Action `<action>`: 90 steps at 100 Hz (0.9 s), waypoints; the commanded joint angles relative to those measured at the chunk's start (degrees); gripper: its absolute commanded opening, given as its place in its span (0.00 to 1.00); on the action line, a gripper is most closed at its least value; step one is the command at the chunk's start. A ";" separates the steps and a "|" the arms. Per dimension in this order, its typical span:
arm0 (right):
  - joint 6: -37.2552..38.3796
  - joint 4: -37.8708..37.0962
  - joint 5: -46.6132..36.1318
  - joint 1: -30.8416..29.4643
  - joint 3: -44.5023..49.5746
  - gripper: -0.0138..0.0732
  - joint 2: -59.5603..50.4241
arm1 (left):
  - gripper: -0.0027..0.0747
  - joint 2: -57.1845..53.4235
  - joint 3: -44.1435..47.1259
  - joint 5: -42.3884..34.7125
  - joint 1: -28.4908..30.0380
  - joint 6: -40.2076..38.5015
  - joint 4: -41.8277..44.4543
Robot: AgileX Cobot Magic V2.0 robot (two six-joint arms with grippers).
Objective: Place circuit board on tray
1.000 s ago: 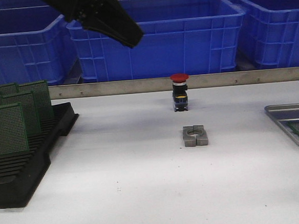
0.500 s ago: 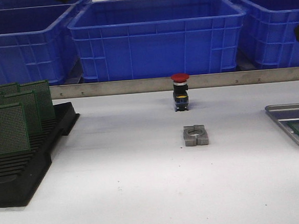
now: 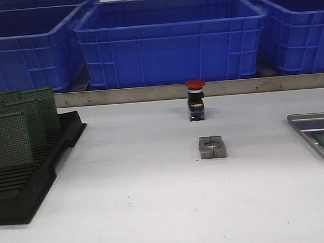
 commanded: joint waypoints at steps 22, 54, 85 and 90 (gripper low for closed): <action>-1.92 1.87 -9.57 3.14 9.12 0.09 -18.45 | 0.01 -19.44 12.87 -12.70 0.03 -0.64 -2.39; -1.92 1.87 -5.16 3.14 15.29 0.09 -40.22 | 0.01 -33.30 22.29 -11.70 0.03 -0.64 -3.28; -1.92 1.87 -3.88 3.14 18.45 0.09 -50.03 | 0.01 -38.44 25.83 -11.08 0.03 -0.64 -3.28; -1.92 1.87 -3.88 3.14 18.45 0.09 -50.03 | 0.01 -38.44 25.83 -11.08 0.03 -0.64 -3.28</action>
